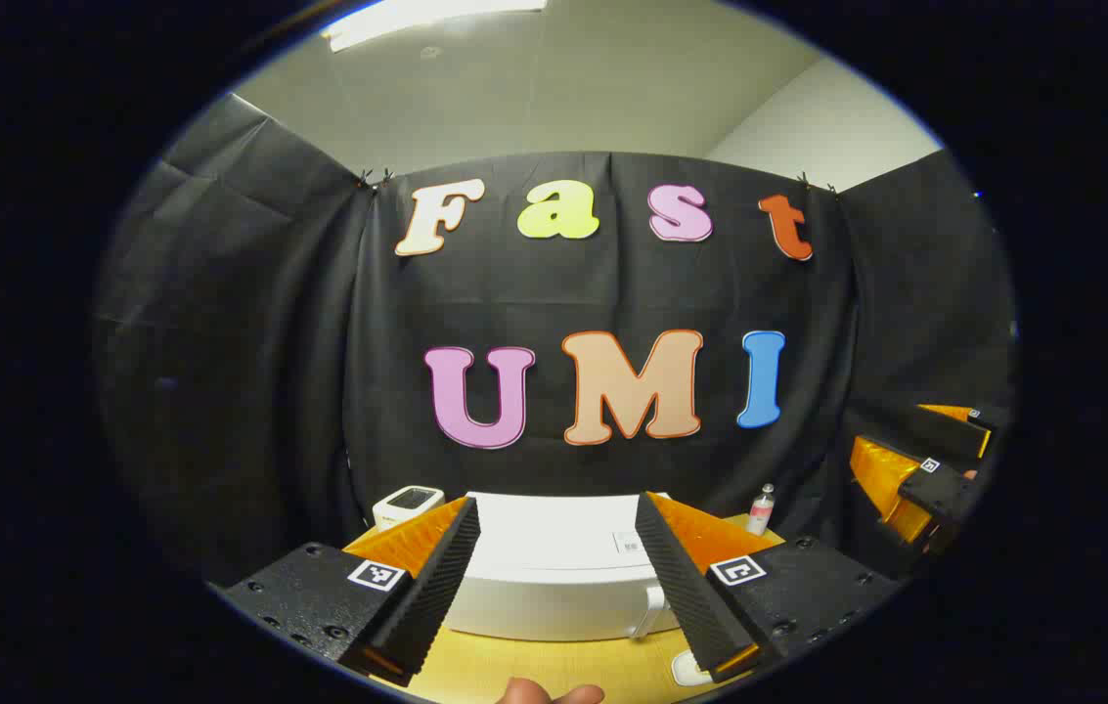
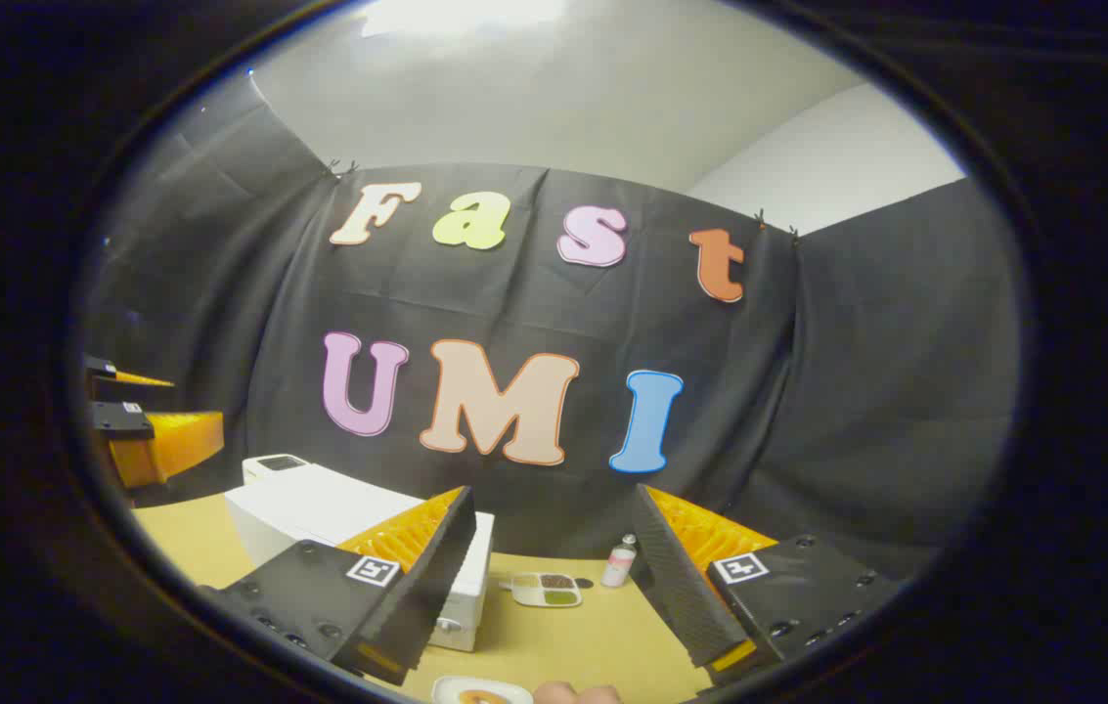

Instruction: Open the microwave oven with the left hand, put the food in, and close the microwave oven.

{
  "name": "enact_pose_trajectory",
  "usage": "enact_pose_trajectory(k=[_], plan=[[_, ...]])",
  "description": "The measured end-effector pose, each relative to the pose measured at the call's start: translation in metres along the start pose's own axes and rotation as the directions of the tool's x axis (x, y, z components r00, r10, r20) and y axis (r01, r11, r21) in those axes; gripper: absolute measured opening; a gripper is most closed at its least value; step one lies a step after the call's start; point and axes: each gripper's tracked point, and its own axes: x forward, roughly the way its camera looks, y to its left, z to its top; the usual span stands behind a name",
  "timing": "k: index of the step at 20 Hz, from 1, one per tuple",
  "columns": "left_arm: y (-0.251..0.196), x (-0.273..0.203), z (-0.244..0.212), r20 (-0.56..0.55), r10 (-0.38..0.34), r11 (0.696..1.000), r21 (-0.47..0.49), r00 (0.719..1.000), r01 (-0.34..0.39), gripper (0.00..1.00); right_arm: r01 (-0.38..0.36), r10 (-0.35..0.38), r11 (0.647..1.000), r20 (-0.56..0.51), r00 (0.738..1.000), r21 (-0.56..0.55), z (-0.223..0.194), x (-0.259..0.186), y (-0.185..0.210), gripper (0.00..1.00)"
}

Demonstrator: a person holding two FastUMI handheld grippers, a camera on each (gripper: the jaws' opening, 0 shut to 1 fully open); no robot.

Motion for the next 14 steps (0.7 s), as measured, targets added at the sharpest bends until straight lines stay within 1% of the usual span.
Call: enact_pose_trajectory(k=[1, 2, 3, 4, 6, 7, 11, 12, 14], plan=[[0.002, 0.001, -0.003, -0.003, 0.021, 1.000, 0.000, 1.000, -0.021, 0.98, -0.013, 0.013, 1.000, 0.006, 1.000, 0.000, -0.001, 0.003, -0.001, 0.97], [0.004, 0.000, -0.004, -0.006, 0.046, 0.999, -0.002, 0.999, -0.046, 0.97, -0.028, 0.028, 1.000, 0.002, 1.000, -0.004, -0.002, 0.007, -0.003, 1.00], [0.005, -0.002, -0.006, -0.012, 0.074, 0.997, -0.008, 0.997, -0.074, 0.98, -0.041, 0.041, 0.999, -0.012, 0.999, -0.007, -0.009, 0.009, -0.007, 0.97], [0.004, -0.004, -0.006, -0.009, 0.090, 0.996, -0.021, 0.996, -0.090, 0.97, -0.050, 0.049, 0.999, -0.019, 0.999, -0.003, -0.011, 0.011, -0.012, 0.97], [-0.004, -0.006, 0.000, 0.006, 0.096, 0.995, -0.039, 0.995, -0.096, 0.99, -0.053, 0.053, 0.999, -0.017, 0.998, 0.009, -0.011, 0.013, -0.022, 0.97], [-0.004, -0.006, 0.000, 0.008, 0.101, 0.994, -0.029, 0.995, -0.101, 0.98, -0.054, 0.054, 0.998, -0.020, 0.998, 0.014, -0.014, 0.012, -0.027, 0.97], [-0.004, -0.011, 0.008, 0.033, 0.120, 0.991, 0.051, 0.992, -0.121, 0.97, -0.076, 0.076, 0.997, -0.035, 0.996, 0.014, -0.025, 0.008, -0.035, 0.97], [-0.007, -0.012, 0.008, 0.036, 0.116, 0.991, 0.065, 0.993, -0.119, 0.98, -0.078, 0.078, 0.997, -0.043, 0.996, 0.009, -0.030, 0.007, -0.036, 0.97], [-0.016, -0.012, 0.006, 0.037, 0.098, 0.992, 0.081, 0.994, -0.101, 0.97, -0.081, 0.082, 0.996, -0.053, 0.995, 0.021, -0.037, 0.007, -0.037, 0.97]])
